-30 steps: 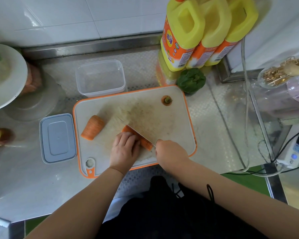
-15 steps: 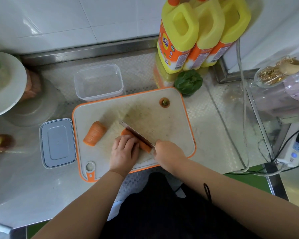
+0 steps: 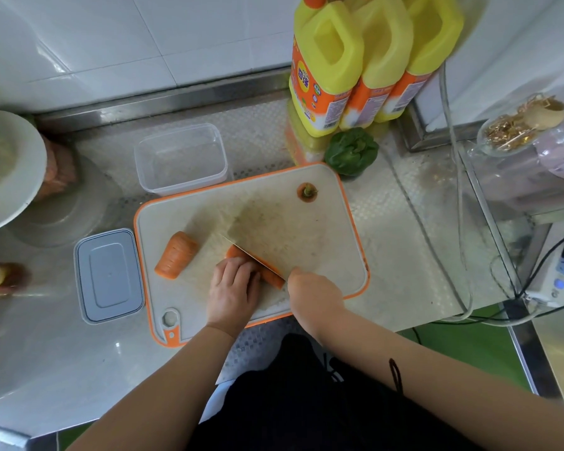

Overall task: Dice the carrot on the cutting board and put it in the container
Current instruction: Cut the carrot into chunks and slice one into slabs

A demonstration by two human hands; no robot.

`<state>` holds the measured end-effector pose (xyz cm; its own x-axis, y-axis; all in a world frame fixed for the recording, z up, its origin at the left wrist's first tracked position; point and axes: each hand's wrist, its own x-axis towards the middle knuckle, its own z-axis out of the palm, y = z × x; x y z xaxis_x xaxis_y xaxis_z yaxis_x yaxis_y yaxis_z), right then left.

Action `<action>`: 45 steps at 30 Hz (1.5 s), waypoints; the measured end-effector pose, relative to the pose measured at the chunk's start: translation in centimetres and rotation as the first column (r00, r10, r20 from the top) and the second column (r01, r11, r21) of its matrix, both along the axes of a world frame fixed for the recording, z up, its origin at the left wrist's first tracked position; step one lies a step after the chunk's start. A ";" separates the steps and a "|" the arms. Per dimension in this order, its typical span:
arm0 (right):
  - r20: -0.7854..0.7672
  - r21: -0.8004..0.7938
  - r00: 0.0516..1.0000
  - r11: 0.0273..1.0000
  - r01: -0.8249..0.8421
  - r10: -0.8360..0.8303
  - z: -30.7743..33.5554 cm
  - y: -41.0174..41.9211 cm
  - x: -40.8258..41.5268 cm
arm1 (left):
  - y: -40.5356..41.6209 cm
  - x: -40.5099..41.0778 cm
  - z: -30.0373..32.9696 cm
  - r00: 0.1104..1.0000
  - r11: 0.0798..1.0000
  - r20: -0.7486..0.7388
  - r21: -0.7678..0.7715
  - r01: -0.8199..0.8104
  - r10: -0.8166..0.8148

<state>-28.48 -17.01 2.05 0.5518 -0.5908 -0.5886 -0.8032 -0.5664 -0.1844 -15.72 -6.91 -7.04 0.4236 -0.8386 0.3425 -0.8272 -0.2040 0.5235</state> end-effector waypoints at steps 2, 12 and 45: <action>0.014 -0.006 1.000 1.000 -0.010 0.010 0.2 0.0 0.1 | 0.0 0.0 0.0 1.000 1.000 0.013 -0.001 0.009 -0.009; 0.128 0.122 0.982 0.984 0.126 -0.141 -0.2 -3.6 -0.1 | 0.0 0.4 1.2 0.999 0.997 0.019 0.068 0.036 -0.038; 0.139 -0.006 0.990 1.000 0.000 0.001 1.5 0.4 -0.7 | -0.3 0.4 0.8 0.999 0.999 -0.021 0.020 0.042 -0.041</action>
<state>-29.20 -16.60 3.54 0.6280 -0.5941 -0.5026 -0.7700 -0.5682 -0.2903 -15.28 -7.23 -6.28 0.3949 -0.8625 0.3166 -0.8246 -0.1808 0.5361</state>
